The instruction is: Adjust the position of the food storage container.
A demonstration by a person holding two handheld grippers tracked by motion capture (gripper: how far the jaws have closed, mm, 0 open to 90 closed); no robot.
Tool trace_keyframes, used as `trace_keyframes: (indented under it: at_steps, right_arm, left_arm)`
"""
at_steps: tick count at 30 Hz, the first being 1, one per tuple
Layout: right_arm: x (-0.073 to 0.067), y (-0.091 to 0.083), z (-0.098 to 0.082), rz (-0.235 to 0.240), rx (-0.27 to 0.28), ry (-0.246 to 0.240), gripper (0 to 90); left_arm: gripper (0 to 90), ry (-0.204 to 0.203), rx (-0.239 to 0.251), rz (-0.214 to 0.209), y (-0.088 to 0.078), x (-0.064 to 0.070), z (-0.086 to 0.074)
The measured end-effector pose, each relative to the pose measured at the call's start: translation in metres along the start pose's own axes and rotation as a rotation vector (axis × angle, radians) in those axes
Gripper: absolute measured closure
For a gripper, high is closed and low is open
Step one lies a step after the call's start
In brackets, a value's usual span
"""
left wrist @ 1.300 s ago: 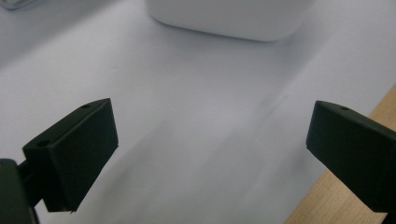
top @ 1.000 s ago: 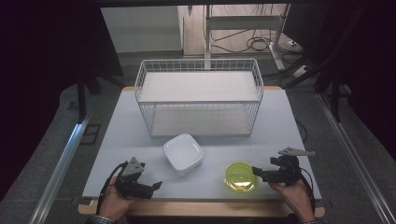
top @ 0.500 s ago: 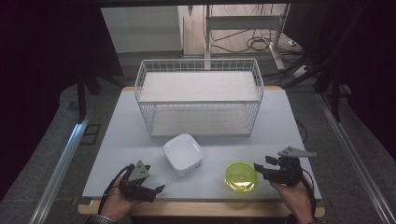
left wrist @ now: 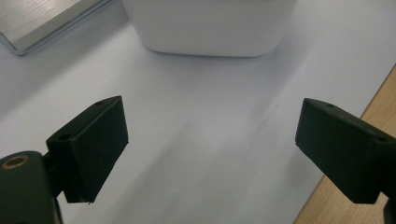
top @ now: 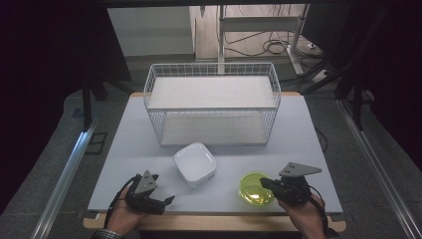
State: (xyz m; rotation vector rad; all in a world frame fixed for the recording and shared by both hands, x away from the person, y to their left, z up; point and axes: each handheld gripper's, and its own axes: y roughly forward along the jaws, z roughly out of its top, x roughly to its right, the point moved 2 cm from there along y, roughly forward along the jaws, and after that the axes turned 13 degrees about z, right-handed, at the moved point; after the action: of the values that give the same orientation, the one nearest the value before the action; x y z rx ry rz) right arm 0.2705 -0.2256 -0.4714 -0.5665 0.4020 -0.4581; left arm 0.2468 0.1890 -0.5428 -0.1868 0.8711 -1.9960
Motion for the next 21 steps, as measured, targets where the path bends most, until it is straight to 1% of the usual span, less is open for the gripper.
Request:
trace_keyframes:
  at_steps: [2,3,4,5,6,7,10,11,12,13,14,16,18,19,21]
  right_arm:
    - [-0.006,0.005,0.001,0.031,-0.019,-0.003,89.5]
    - [-0.006,0.005,0.001,0.031,-0.019,-0.003,89.5]
    - [-0.012,0.011,0.001,0.056,-0.042,-0.009,89.5]
    - [-0.012,0.011,0.001,0.056,-0.042,-0.009,89.5]
    - [-0.015,0.013,0.001,0.070,-0.051,-0.011,89.5]
    - [-0.021,0.017,0.002,0.103,-0.056,-0.017,89.6]
    - [-0.028,0.022,0.002,0.137,-0.069,-0.024,89.6]
    - [-0.028,0.022,0.002,0.137,-0.069,-0.024,89.6]
    - [-0.031,0.025,0.002,0.157,-0.082,-0.027,89.5]
    - [-0.031,0.025,0.002,0.157,-0.082,-0.027,89.5]
    - [-0.034,0.028,0.002,0.168,-0.101,-0.037,89.6]
    - [-0.037,0.031,0.001,0.184,-0.113,-0.045,89.5]
    - [-0.039,0.032,0.001,0.190,-0.121,-0.047,89.5]
    - [-0.042,0.035,0.000,0.201,-0.137,-0.055,89.5]
    - [-0.043,0.037,0.000,0.205,-0.147,-0.058,89.5]
  left_arm:
    - [8.9,0.007,-0.006,0.001,0.001,0.000,0.000]
    - [8.8,0.007,-0.006,0.001,0.001,0.000,0.000]
    - [8.8,0.011,-0.006,0.004,0.001,0.001,0.000]
    - [8.7,0.011,-0.006,0.004,0.001,0.001,0.000]
    - [8.7,0.012,-0.005,0.005,0.001,0.001,0.000]
    - [8.7,0.012,-0.004,0.004,0.000,0.001,0.000]
    - [8.8,0.010,-0.005,0.004,0.001,0.000,-0.001]
    - [8.8,0.010,-0.005,0.004,0.001,0.000,-0.001]
    - [8.8,0.012,-0.005,0.003,0.001,0.001,0.000]
    - [8.8,0.012,-0.005,0.003,0.001,0.001,0.000]
    - [8.8,0.016,-0.006,0.006,0.001,0.001,0.000]
    - [8.8,0.019,-0.009,0.005,0.001,0.001,-0.001]
    - [8.8,0.023,-0.013,0.007,0.002,0.002,-0.001]
    - [8.8,0.023,-0.013,0.007,0.002,0.002,-0.001]
    - [8.8,0.026,-0.014,0.008,0.002,0.002,-0.001]
